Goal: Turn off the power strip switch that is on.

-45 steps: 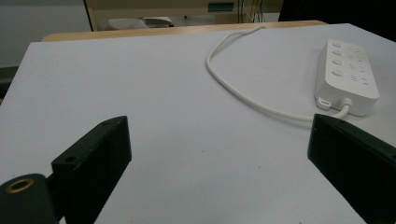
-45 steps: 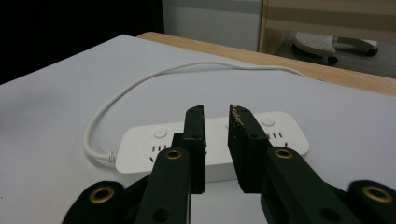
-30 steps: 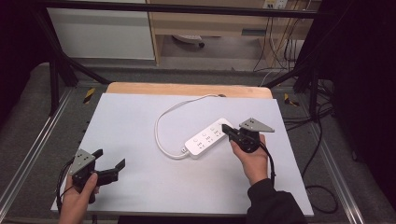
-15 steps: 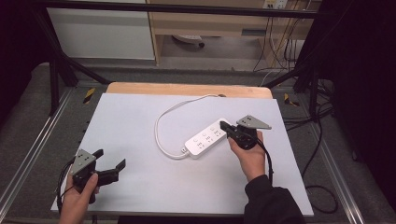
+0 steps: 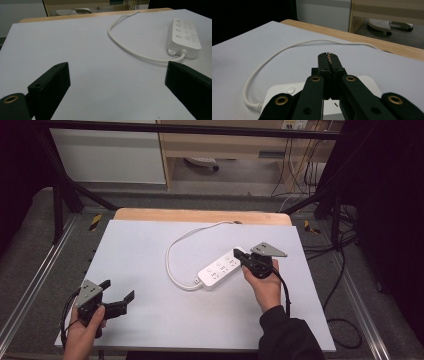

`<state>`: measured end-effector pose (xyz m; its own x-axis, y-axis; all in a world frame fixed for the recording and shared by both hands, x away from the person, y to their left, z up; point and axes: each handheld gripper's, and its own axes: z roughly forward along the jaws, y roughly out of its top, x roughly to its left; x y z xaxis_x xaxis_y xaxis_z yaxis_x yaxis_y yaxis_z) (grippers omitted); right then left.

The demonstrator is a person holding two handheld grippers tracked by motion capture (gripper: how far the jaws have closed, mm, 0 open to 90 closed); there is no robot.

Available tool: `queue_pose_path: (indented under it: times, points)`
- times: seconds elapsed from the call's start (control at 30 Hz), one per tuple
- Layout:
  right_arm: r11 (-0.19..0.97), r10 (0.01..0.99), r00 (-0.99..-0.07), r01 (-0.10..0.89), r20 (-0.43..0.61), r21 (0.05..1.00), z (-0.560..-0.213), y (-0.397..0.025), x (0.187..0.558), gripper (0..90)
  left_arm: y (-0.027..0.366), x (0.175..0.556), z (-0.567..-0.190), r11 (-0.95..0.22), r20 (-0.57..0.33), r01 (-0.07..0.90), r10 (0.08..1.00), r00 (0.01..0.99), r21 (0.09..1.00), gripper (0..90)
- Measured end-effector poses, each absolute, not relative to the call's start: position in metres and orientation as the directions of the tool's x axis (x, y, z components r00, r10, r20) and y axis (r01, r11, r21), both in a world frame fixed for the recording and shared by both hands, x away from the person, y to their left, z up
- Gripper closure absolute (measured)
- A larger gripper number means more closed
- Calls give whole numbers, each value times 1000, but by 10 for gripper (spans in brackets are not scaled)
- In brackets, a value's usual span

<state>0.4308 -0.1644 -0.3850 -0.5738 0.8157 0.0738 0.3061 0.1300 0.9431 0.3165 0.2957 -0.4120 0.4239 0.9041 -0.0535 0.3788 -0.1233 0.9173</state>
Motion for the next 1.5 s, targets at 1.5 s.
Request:
queue_pose_path:
  times: [1.5]
  points:
    - [102,822,-554,377,135,921,-433,-128,456,900,293,316,-413,-155,-31,386,900,435,909,60]
